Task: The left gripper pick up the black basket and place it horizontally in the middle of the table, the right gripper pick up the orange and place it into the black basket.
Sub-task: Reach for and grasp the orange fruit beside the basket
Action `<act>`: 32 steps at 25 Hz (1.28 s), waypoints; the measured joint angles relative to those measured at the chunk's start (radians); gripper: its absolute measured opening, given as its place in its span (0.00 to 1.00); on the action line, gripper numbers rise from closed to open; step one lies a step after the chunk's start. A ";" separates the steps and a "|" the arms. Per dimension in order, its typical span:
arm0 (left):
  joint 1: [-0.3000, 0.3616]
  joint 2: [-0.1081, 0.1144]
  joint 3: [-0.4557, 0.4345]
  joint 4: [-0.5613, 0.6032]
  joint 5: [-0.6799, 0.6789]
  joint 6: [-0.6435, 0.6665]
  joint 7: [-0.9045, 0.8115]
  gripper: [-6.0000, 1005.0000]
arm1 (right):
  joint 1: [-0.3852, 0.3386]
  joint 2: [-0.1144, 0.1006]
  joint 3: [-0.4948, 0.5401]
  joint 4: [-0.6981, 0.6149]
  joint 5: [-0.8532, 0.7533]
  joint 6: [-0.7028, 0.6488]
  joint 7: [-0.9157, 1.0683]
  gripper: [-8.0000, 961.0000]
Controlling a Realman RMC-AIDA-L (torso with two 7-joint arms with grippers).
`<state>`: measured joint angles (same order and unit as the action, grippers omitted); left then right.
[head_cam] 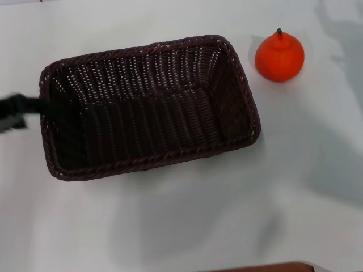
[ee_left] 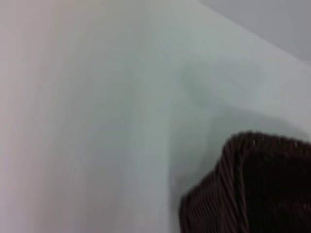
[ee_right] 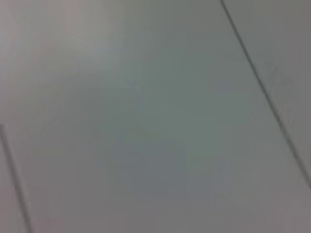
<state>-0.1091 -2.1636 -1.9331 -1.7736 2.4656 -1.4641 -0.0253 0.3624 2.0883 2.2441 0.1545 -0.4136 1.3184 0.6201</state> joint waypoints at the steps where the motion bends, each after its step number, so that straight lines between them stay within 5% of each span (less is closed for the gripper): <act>1: 0.000 0.000 -0.021 -0.009 -0.001 0.000 0.018 0.55 | -0.003 -0.001 -0.022 0.002 0.000 0.004 0.000 0.96; 4: -0.006 0.000 -0.110 -0.024 -0.027 0.005 0.088 0.65 | -0.015 -0.009 -0.122 0.012 -0.003 0.012 0.000 0.96; 11: -0.008 -0.004 -0.284 0.008 -0.245 0.112 0.309 0.69 | -0.029 -0.026 -0.271 0.053 -0.136 -0.073 0.048 0.96; 15: 0.002 -0.006 -0.284 0.079 -0.442 0.200 0.473 0.71 | -0.017 -0.022 -0.275 0.082 -0.236 -0.170 0.054 0.96; 32: 0.006 -0.007 -0.288 0.353 -0.830 0.237 0.822 0.71 | 0.085 -0.001 -0.346 0.100 -0.286 -0.428 0.058 0.96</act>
<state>-0.1030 -2.1706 -2.2216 -1.4206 1.6358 -1.2266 0.7963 0.4471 2.0869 1.8981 0.2547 -0.6996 0.8900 0.6780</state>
